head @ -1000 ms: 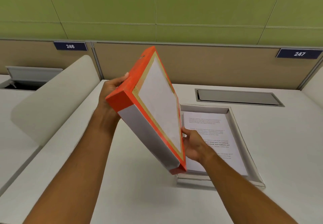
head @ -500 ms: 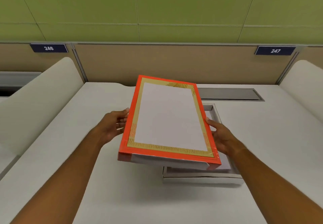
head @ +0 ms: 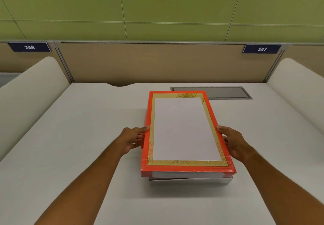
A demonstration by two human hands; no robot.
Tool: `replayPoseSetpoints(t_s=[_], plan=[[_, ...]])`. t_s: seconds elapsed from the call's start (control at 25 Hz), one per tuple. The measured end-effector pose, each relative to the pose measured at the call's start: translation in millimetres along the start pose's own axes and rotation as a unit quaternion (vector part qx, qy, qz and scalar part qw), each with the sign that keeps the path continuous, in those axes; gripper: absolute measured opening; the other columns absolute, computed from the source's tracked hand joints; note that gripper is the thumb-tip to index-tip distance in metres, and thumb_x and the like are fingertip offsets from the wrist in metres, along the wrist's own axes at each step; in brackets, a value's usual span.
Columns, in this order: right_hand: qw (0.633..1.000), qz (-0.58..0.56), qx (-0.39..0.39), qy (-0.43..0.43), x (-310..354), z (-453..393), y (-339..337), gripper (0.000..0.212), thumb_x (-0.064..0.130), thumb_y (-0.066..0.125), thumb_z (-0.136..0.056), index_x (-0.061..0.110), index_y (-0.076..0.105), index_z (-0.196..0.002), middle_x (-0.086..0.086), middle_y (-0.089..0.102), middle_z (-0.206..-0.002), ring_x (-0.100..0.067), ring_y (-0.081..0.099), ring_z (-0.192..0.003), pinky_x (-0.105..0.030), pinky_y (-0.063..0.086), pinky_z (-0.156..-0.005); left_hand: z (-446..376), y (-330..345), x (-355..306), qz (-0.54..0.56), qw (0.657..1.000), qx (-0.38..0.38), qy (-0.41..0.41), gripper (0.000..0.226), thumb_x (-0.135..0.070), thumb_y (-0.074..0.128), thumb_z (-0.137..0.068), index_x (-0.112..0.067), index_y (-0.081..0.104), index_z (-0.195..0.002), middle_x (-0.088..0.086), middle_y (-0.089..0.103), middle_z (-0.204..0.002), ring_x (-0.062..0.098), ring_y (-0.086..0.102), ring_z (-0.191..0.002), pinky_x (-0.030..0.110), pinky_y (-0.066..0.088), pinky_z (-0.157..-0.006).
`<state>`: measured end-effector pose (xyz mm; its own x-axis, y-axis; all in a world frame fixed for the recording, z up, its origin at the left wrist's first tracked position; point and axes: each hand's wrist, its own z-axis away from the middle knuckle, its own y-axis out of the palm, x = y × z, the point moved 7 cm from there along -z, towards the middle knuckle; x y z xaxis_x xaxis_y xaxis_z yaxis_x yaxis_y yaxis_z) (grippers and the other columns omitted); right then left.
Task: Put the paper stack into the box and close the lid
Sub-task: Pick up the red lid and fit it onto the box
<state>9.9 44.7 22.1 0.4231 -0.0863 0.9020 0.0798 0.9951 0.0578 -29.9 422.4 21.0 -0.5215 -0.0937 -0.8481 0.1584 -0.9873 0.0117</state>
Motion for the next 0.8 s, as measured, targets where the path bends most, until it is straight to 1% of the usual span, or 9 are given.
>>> replayPoseSetpoints(t_s=[0.08, 0.2, 0.32, 0.44, 0.52, 0.64, 0.68, 0.8], plan=[[1.0, 0.015, -0.009, 0.01, -8, 0, -4, 0.031, 0.032, 0.055, -0.097, 0.01, 0.064, -0.115, -0.014, 0.073, -0.095, -0.032, 0.073, -0.075, -0.041, 0.06, -0.063, -2, 4, 8, -0.001, 1.0, -0.01, -0.007, 0.047, -0.033, 0.083, -0.07, 0.001, 0.07, -0.099, 0.015, 0.076, -0.094, 0.027, 0.073, -0.083, 0.037, 0.058, -0.077], [0.999, 0.038, -0.019, 0.018, -19, -2, -8, 0.033, 0.033, 0.054, -0.097, 0.009, 0.063, -0.117, -0.015, 0.072, -0.101, -0.036, 0.071, -0.083, -0.045, 0.06, -0.072, -6, 8, 18, -0.012, 1.0, -0.018, -0.017, 0.045, -0.032, 0.083, -0.07, 0.0, 0.069, -0.098, 0.016, 0.077, -0.093, 0.029, 0.073, -0.086, 0.039, 0.059, -0.079], [0.998, 0.061, -0.019, 0.024, -12, -17, -17, 0.032, 0.035, 0.052, -0.098, 0.012, 0.064, -0.116, -0.014, 0.071, -0.102, -0.036, 0.07, -0.085, -0.044, 0.059, -0.071, -19, 21, 18, -0.012, 0.999, -0.034, -0.029, 0.043, -0.032, 0.082, -0.071, 0.0, 0.069, -0.097, 0.015, 0.077, -0.092, 0.029, 0.074, -0.085, 0.04, 0.059, -0.08], [0.995, 0.088, -0.019, 0.036, -12, -22, -14, 0.031, 0.036, 0.05, -0.099, 0.013, 0.063, -0.116, -0.015, 0.07, -0.106, -0.038, 0.069, -0.091, -0.047, 0.058, -0.078, -20, 20, 21, -0.01, 0.998, -0.033, -0.048, 0.043, -0.03, 0.082, -0.072, 0.0, 0.068, -0.099, 0.015, 0.076, -0.095, 0.03, 0.073, -0.091, 0.045, 0.056, -0.09], [0.992, 0.119, -0.016, 0.049, -16, -22, -13, 0.031, 0.037, 0.049, -0.099, 0.013, 0.062, -0.115, -0.016, 0.07, -0.105, -0.038, 0.069, -0.092, -0.047, 0.058, -0.078, -20, 18, 28, -0.011, 0.997, -0.034, -0.064, 0.044, -0.03, 0.082, -0.073, 0.0, 0.067, -0.102, 0.016, 0.075, -0.099, 0.03, 0.071, -0.096, 0.047, 0.054, -0.094], [0.986, 0.149, -0.016, 0.079, -17, -22, -12, 0.03, 0.035, 0.051, -0.097, 0.011, 0.061, -0.114, -0.017, 0.068, -0.097, -0.034, 0.069, -0.083, -0.039, 0.058, -0.063, -20, 19, 32, -0.009, 0.996, -0.031, -0.079, 0.041, -0.024, 0.079, -0.078, 0.003, 0.066, -0.106, 0.019, 0.074, -0.101, 0.031, 0.072, -0.092, 0.044, 0.057, -0.088], [0.984, 0.157, -0.013, 0.088, -15, -22, -12, 0.03, 0.034, 0.053, -0.097, 0.01, 0.06, -0.114, -0.018, 0.068, -0.098, -0.034, 0.068, -0.082, -0.038, 0.057, -0.06, -21, 19, 30, -0.009, 0.996, -0.034, -0.076, 0.038, -0.02, 0.077, -0.079, 0.005, 0.065, -0.106, 0.02, 0.074, -0.1, 0.031, 0.073, -0.089, 0.043, 0.059, -0.085], [0.977, 0.189, -0.014, 0.101, -7, -26, -15, 0.03, 0.028, 0.059, -0.094, 0.007, 0.06, -0.115, -0.02, 0.068, -0.102, -0.038, 0.069, -0.084, -0.042, 0.059, -0.064, -25, 17, 19, -0.036, 0.996, -0.064, -0.056, 0.029, -0.012, 0.074, -0.082, 0.006, 0.066, -0.102, 0.02, 0.074, -0.095, 0.031, 0.074, -0.083, 0.044, 0.061, -0.079]])
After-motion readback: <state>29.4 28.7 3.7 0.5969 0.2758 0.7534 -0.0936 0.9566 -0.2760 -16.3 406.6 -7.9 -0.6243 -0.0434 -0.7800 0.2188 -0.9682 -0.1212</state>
